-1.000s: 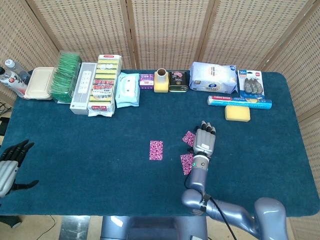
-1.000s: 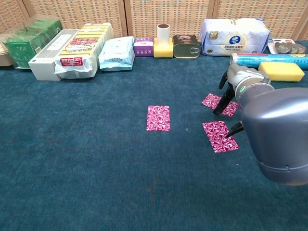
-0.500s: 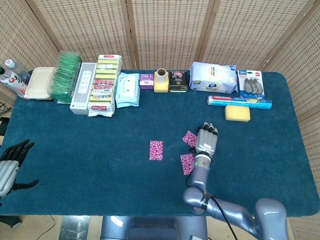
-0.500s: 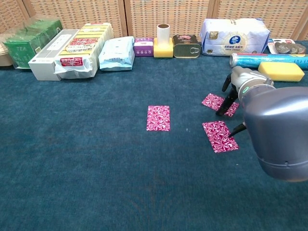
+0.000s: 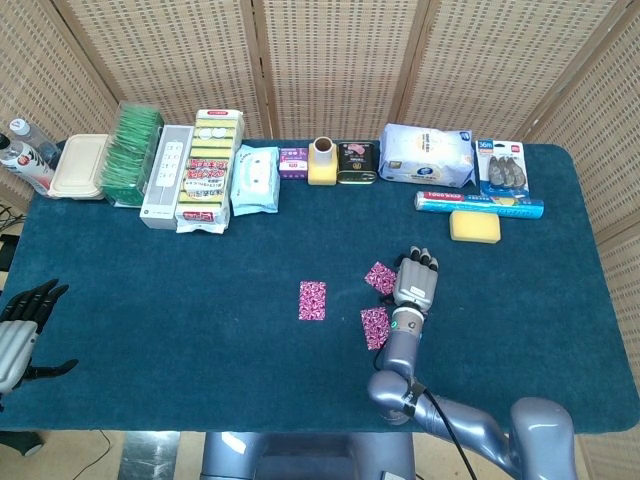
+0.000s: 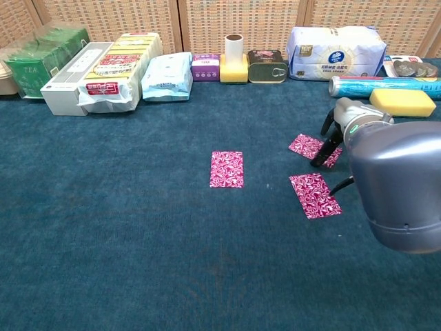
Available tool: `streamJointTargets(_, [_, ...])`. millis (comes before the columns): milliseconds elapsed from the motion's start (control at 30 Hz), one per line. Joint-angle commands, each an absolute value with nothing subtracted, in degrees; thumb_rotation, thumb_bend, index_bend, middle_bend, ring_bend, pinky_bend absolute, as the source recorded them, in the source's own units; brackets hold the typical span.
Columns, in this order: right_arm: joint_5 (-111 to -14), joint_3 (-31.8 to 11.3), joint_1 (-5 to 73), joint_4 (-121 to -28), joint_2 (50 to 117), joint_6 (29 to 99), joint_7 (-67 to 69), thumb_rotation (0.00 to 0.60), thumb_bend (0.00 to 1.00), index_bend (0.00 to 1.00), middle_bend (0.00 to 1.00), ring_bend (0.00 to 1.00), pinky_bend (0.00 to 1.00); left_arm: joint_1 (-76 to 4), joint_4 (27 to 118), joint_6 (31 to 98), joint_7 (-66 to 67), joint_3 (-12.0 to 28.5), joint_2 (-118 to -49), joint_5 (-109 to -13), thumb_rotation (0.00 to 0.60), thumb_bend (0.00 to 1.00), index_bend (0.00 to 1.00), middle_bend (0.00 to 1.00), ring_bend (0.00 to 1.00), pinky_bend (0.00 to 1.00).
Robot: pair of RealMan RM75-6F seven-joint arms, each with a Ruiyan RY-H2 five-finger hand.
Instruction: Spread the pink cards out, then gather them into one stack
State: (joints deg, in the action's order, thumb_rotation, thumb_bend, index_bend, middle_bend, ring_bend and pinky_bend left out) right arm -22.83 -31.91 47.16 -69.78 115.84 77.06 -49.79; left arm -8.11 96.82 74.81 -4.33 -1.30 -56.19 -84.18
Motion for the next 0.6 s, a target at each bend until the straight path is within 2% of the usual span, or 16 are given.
streamJointTargets(33, [-22.88,-32.07,47.26,-69.53,115.89,76.93,-49.66,0.600,0.14,0.34,0.13,0.04,0.09,-8.18,96.88,74.66,-4.07,-1.27,-56.26,-84.05,0.600,0.03,0.00,0.00,0.00,0.03])
streamJointTargets(600, [-21.01,-33.15,47.21,-68.66,115.84,75.50,-49.51,0.600,0.26,0.38,0.16,0.05,0.11,-8.35,97.16,74.26,-3.53,-1.17,-56.36,-83.49,0.600,0.03,0.00,0.00,0.00,0.03])
